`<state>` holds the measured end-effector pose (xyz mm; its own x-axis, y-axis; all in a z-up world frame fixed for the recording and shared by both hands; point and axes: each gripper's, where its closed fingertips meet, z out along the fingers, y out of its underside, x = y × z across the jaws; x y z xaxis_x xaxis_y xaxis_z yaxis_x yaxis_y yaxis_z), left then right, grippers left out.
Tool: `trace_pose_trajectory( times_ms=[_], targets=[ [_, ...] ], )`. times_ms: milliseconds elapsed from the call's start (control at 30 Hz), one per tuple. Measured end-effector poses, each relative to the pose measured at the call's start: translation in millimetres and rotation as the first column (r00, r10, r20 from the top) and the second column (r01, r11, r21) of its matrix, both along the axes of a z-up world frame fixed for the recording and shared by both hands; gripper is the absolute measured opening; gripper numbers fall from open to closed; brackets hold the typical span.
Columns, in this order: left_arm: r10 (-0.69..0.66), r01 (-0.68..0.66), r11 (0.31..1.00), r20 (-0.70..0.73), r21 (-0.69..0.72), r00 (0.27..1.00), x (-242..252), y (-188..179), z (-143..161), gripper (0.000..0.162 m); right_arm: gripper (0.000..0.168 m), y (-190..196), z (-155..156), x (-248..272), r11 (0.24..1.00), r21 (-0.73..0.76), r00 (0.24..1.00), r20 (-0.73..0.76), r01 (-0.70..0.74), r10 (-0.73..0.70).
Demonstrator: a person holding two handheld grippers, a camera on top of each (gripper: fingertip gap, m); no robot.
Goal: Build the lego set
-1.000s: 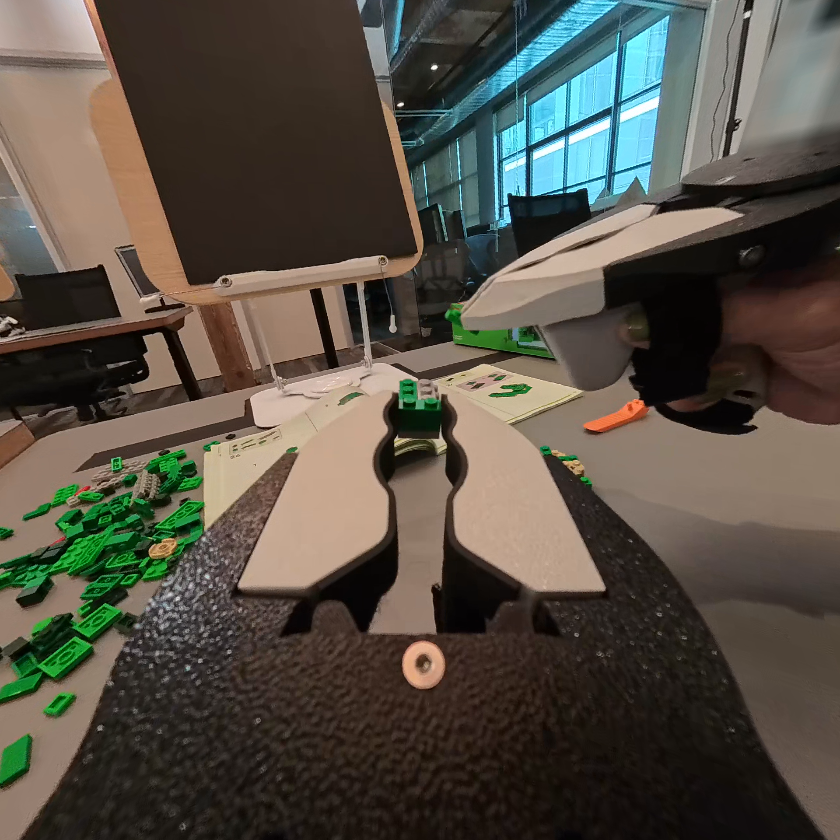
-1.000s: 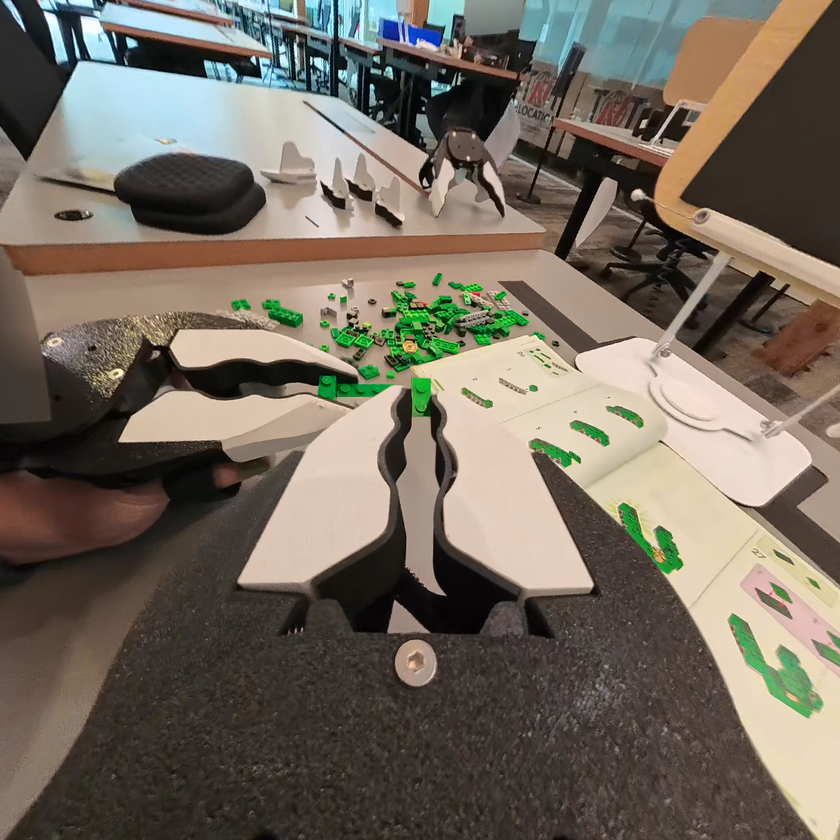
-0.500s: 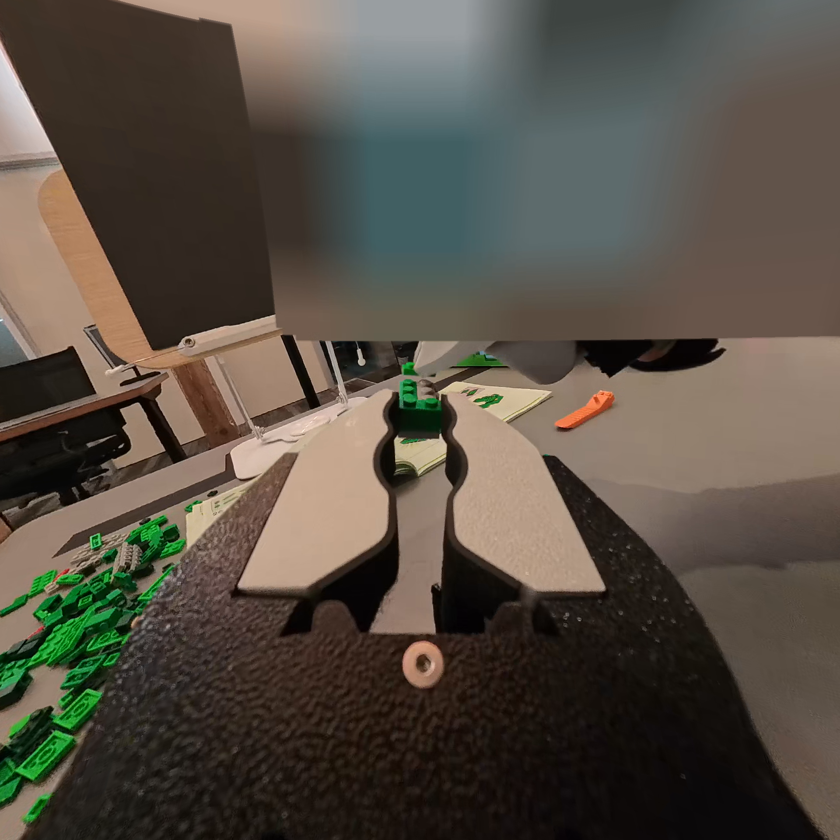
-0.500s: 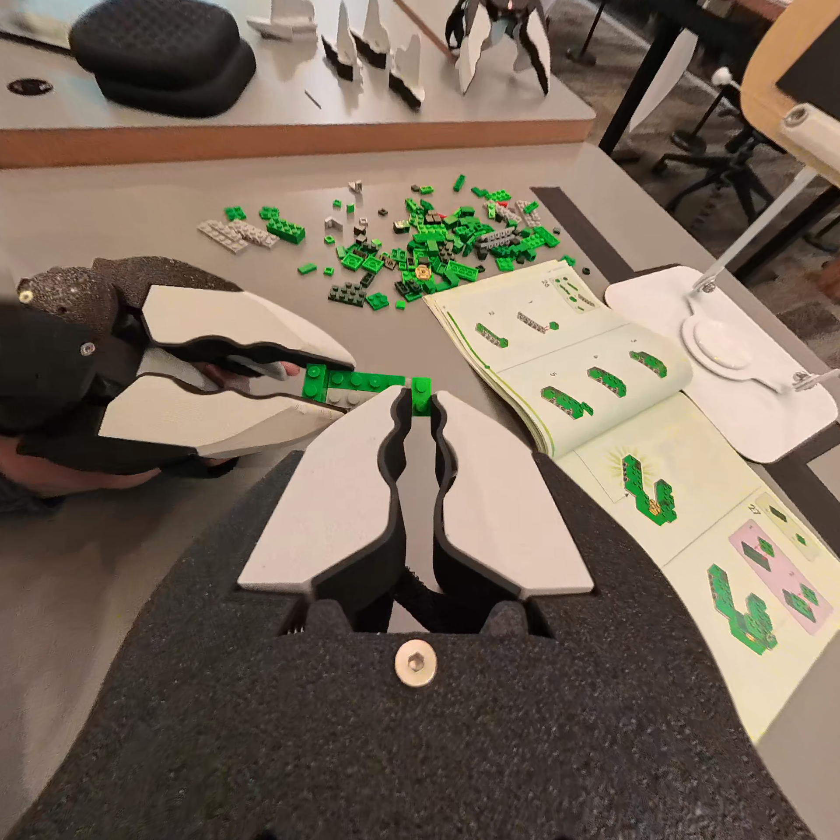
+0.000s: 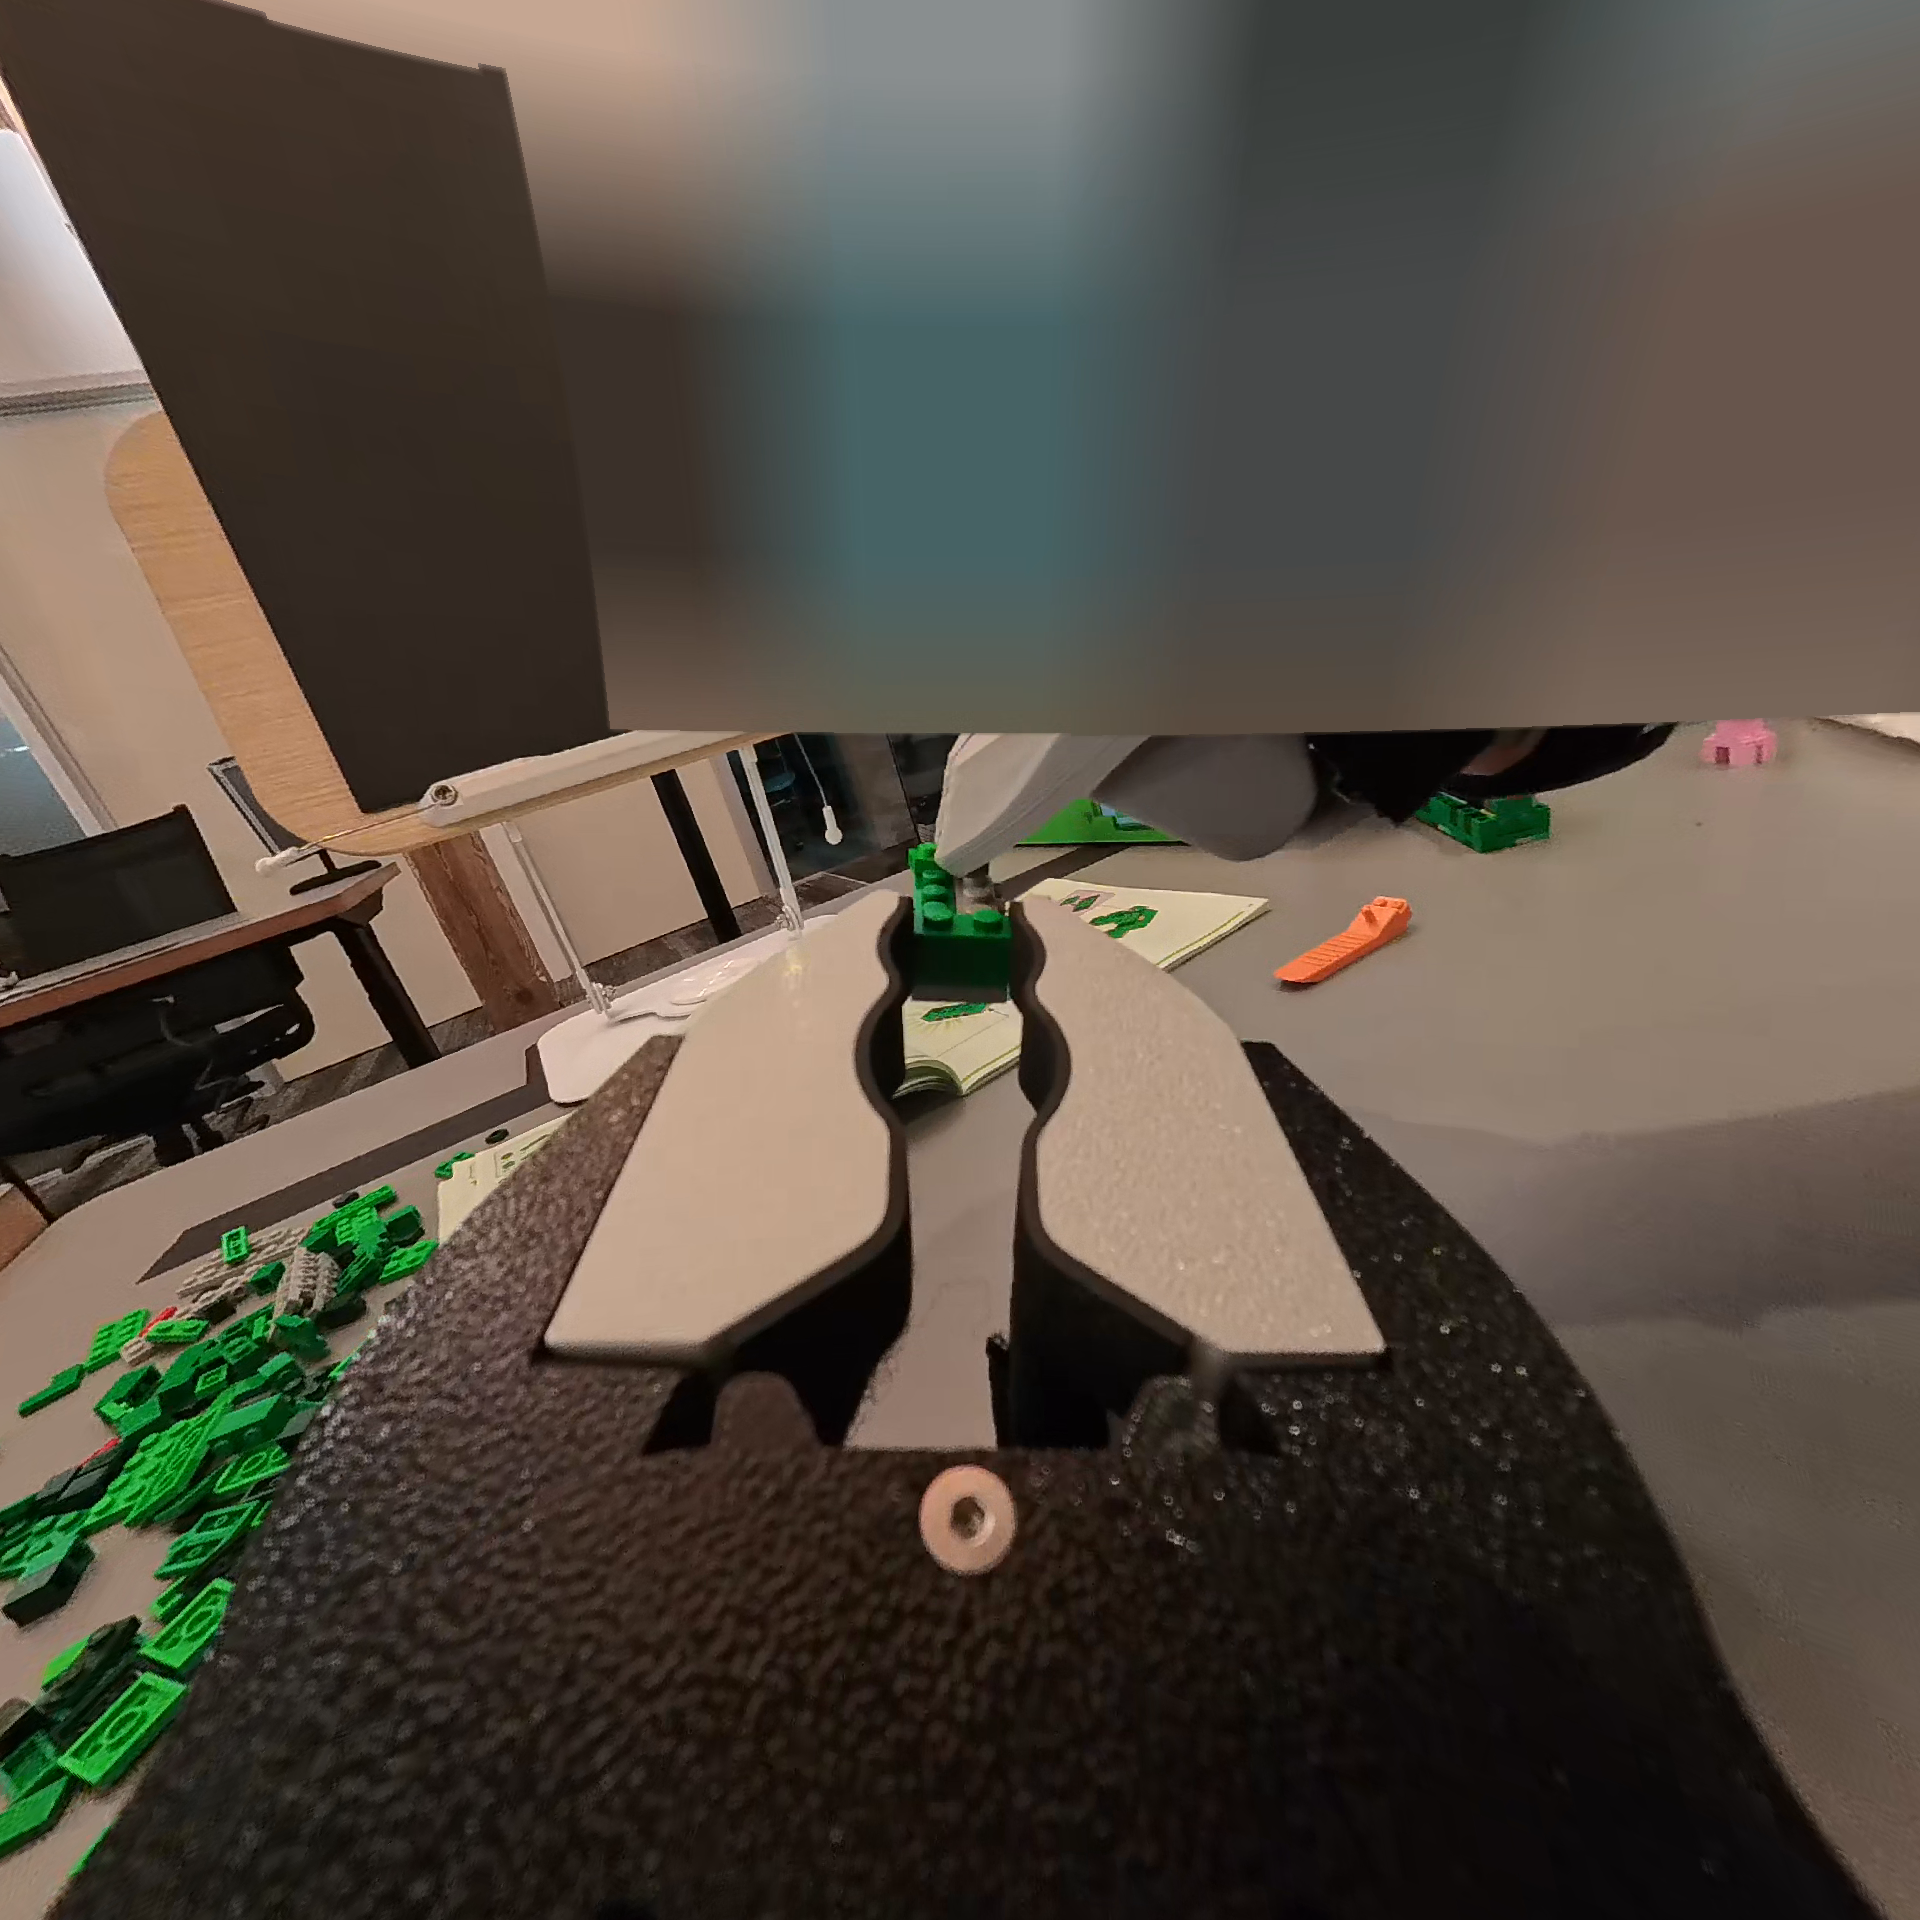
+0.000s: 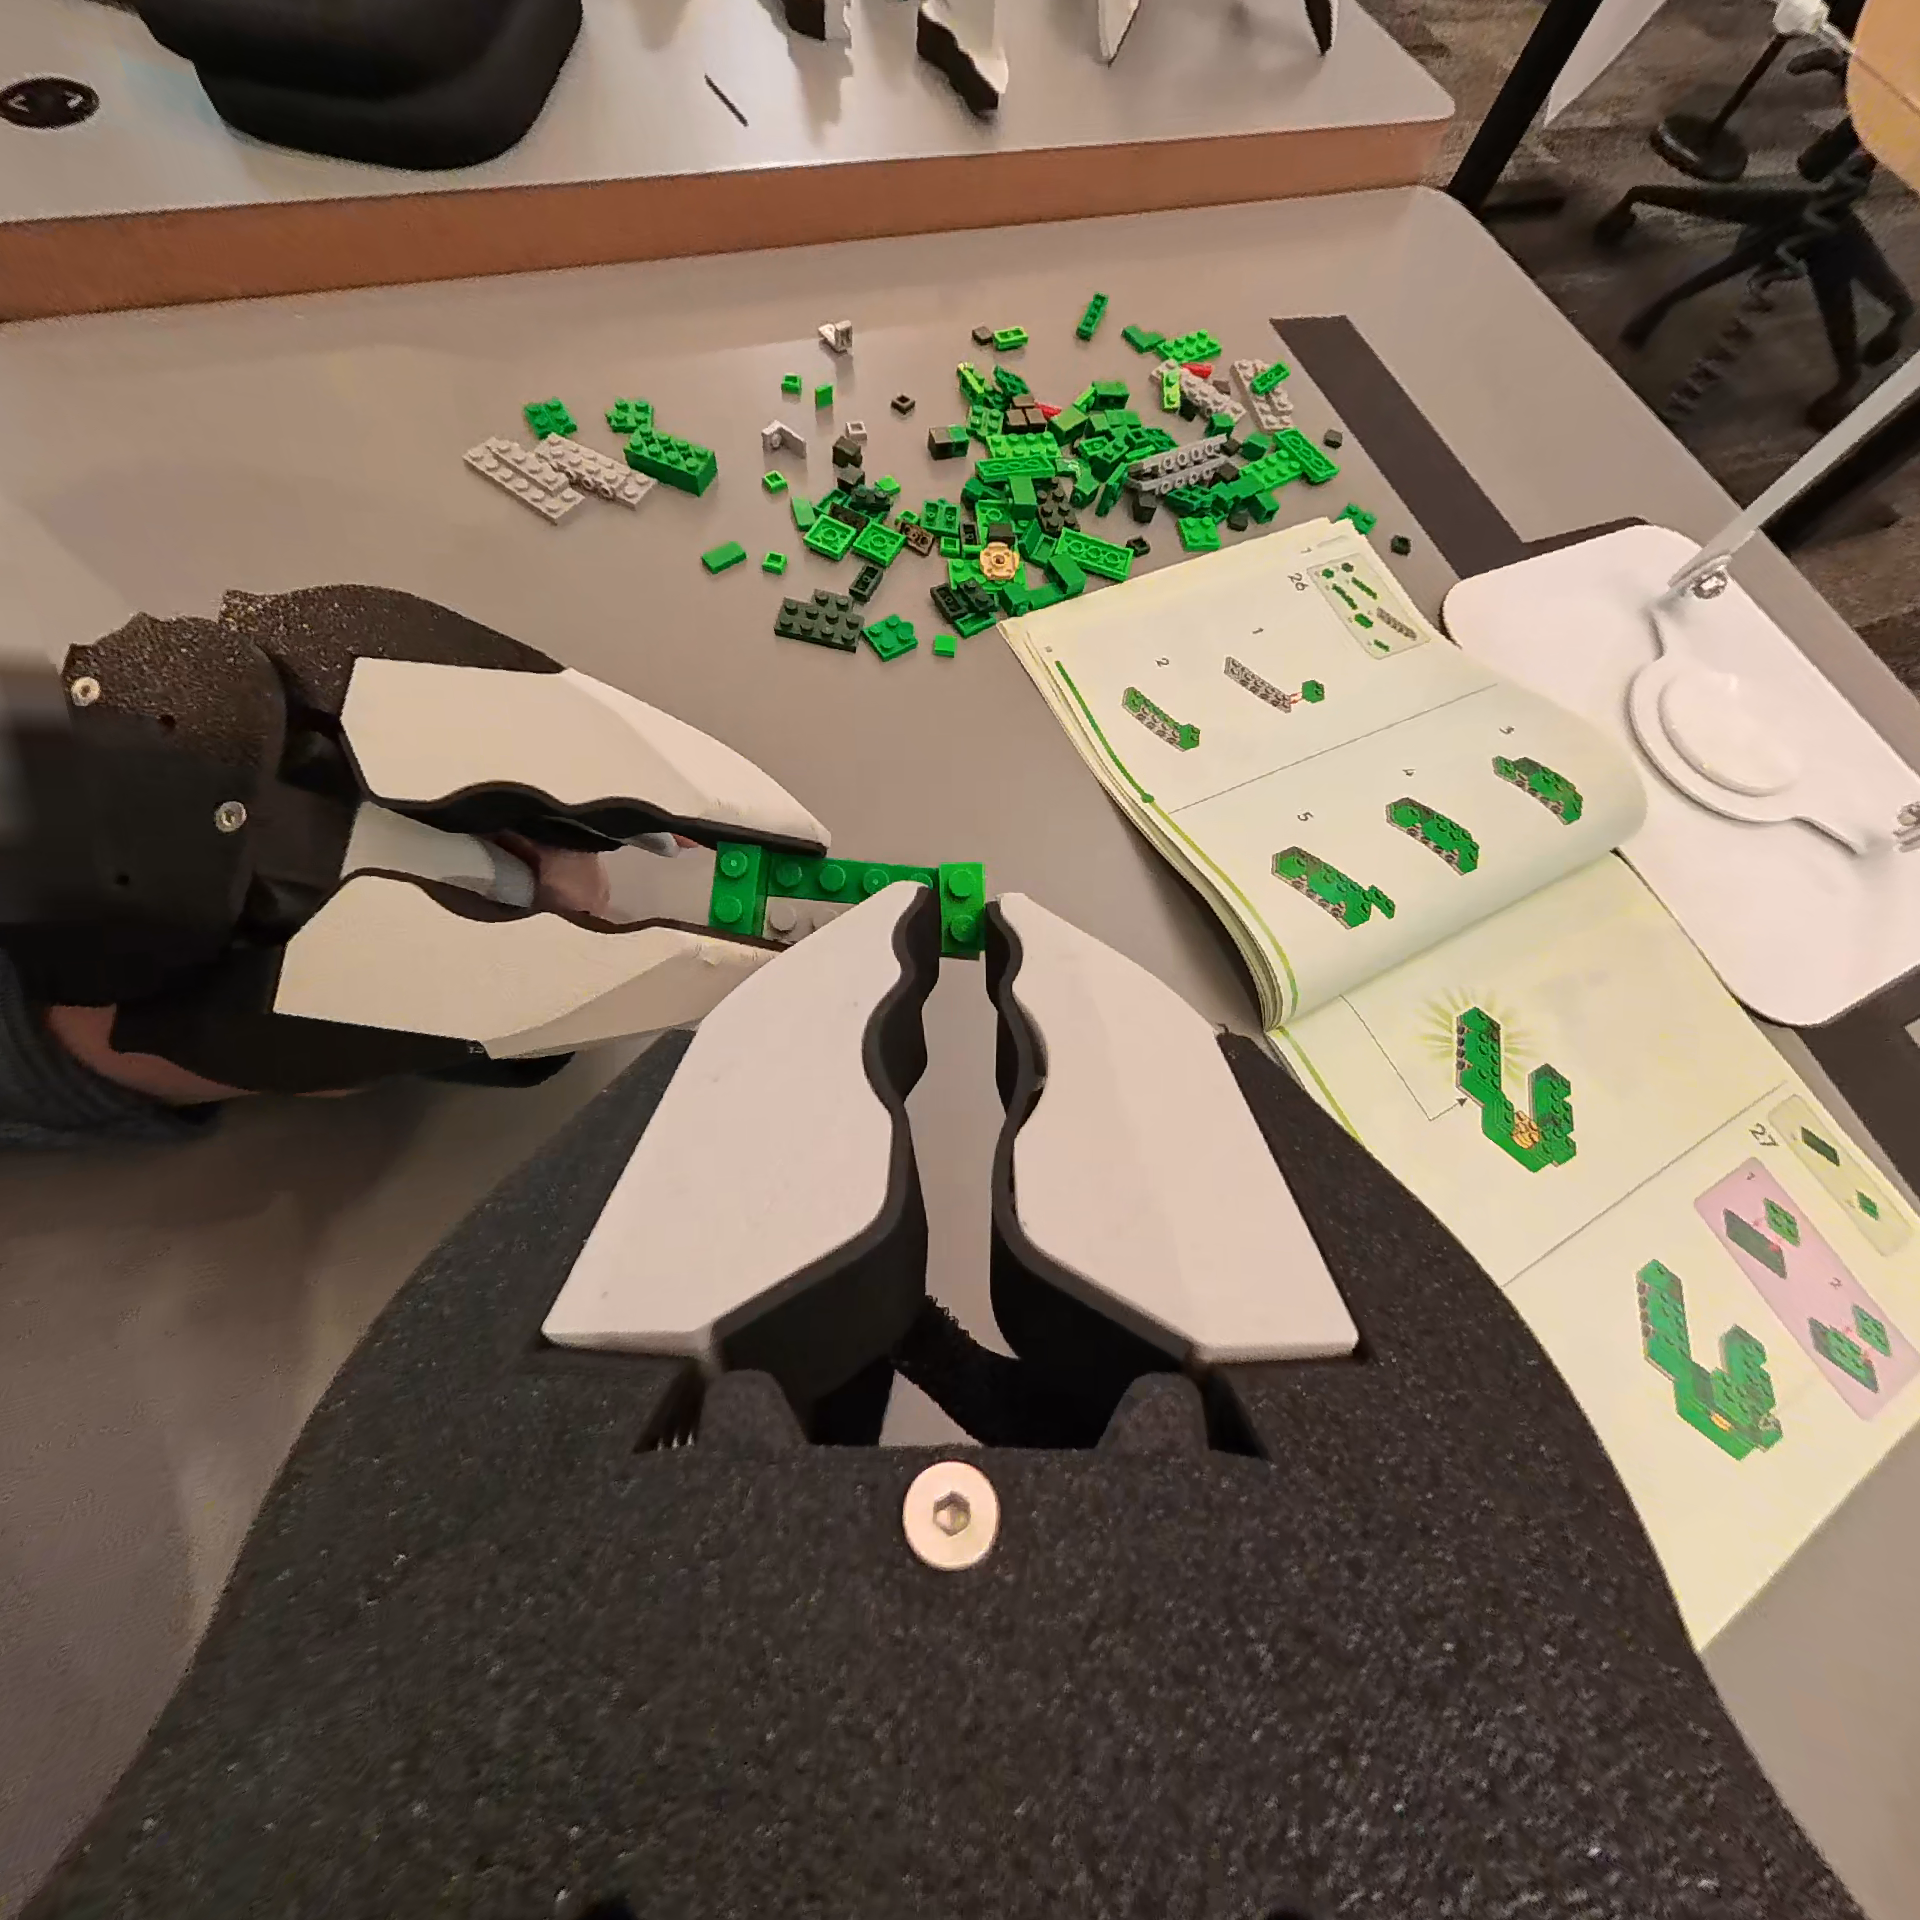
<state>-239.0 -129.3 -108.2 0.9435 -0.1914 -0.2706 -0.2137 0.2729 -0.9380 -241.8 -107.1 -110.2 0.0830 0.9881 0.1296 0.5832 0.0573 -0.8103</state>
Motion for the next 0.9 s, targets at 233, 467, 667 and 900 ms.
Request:
trace_pose_trajectory(
  times_ms=[233, 467, 667, 900],
  targets=[
    [0.001, -0.001, 1.0, 0.009, 0.005, 1.0, -1.2, -1.0, 1.2, 0.016, 0.013, -2.3, 0.7, -1.8, 1.0, -0.005, 1.0, 0.011, 0.002, -0.002],
    [0.0, 0.0, 1.0, 0.024, 0.005, 1.0, -2.9, -1.5, 2.0, 0.016, 0.015, -3.2, 2.1, -2.3, 1.0, -0.006, 1.0, 0.01, 0.007, -0.007],
    [-0.003, 0.003, 1.0, 0.023, 0.002, 1.0, -2.4, -1.4, 1.6, 0.016, 0.014, -2.4, 0.9, -3.2, 0.999, -0.047, 1.0, -0.001, 0.02, -0.02],
    [-0.026, 0.029, 0.999, 0.103, -0.029, 0.994, -6.6, -0.1, 0.7, 0.016, 0.023, -1.4, 8.3, -6.2, 0.998, -0.052, 0.999, -0.041, 0.02, -0.022]
  ],
)
